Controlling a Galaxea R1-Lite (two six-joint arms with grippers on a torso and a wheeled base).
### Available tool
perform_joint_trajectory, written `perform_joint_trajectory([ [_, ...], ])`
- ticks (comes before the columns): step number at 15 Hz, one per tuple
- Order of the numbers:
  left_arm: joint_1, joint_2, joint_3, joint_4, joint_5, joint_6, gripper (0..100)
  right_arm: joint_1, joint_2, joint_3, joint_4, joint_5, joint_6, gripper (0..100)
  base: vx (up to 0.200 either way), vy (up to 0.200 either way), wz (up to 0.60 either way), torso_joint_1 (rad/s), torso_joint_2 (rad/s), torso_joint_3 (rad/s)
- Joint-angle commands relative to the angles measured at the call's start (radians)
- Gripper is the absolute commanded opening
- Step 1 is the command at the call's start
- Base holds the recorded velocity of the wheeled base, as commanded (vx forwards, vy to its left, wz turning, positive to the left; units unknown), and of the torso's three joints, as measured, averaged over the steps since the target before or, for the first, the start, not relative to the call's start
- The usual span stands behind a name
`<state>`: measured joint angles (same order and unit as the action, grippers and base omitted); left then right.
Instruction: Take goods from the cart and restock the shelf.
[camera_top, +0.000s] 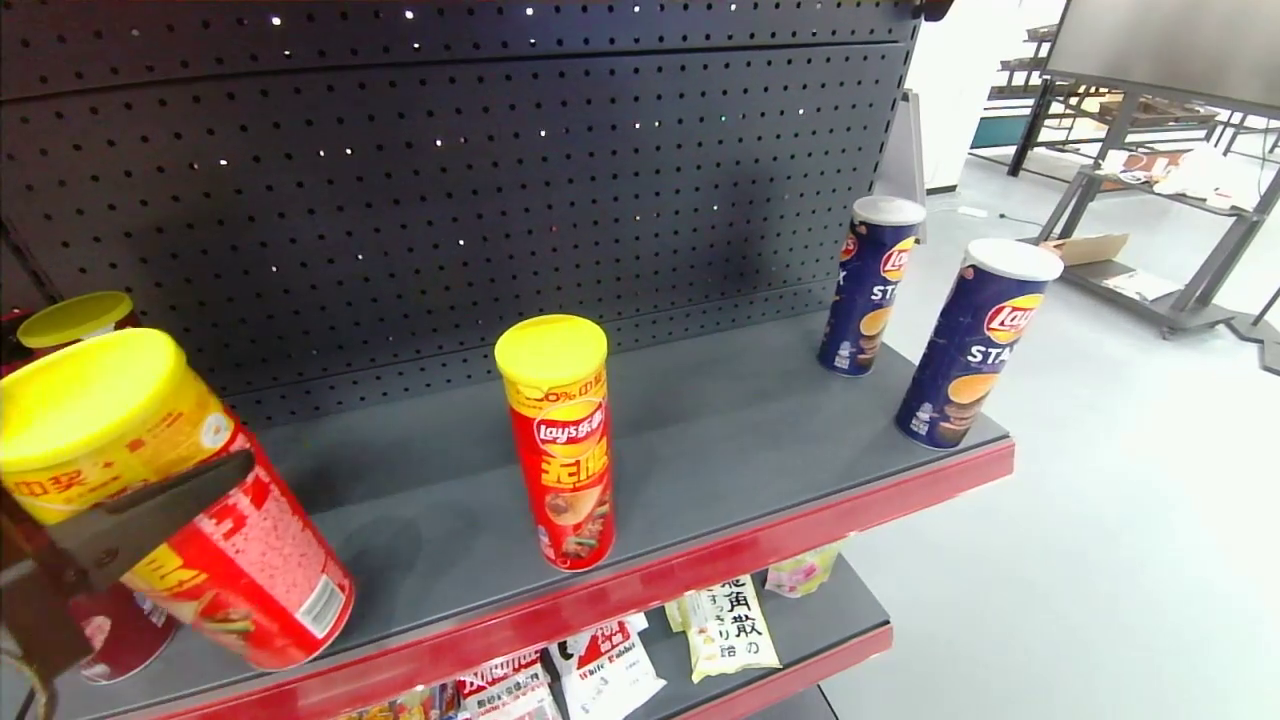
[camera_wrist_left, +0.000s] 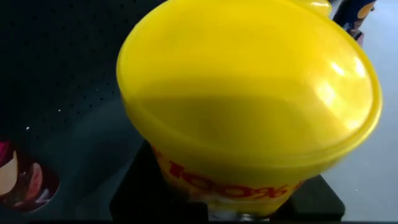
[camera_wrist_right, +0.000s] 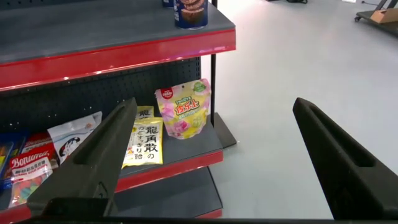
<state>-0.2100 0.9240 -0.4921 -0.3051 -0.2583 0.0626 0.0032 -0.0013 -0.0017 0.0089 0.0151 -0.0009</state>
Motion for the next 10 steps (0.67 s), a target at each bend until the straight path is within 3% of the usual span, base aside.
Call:
perform_joint_trajectory([
  [1, 0.001, 0.179, -0.005, -0.101, 0.001, -0.004, 0, 0.0, 0.001, 0.0, -0.001, 0.0, -0.001, 100, 0.0, 0.0, 0.0, 0.0, 0.0, 0.0],
  [4, 0.001, 0.377, -0.057, -0.253, 0.007, -0.02, 0, 0.0, 0.001, 0.0, -0.001, 0.0, -0.001, 100, 0.0, 0.0, 0.0, 0.0, 0.0, 0.0],
  [5, 0.001, 0.392, -0.066, -0.259, 0.007, -0.023, 0, 0.0, 0.001, 0.0, -0.001, 0.0, -0.001, 100, 0.0, 0.0, 0.0, 0.0, 0.0, 0.0],
  [9, -0.003, 0.61, -0.293, -0.264, 0.005, -0.027, 0, 0.0, 0.001, 0.0, -0.001, 0.0, -0.001, 100, 0.0, 0.0, 0.0, 0.0, 0.0, 0.0],
  [10, -0.003, 0.613, -0.295, -0.264, 0.005, -0.027, 0, 0.0, 0.001, 0.0, -0.001, 0.0, -0.001, 100, 0.0, 0.0, 0.0, 0.0, 0.0, 0.0],
])
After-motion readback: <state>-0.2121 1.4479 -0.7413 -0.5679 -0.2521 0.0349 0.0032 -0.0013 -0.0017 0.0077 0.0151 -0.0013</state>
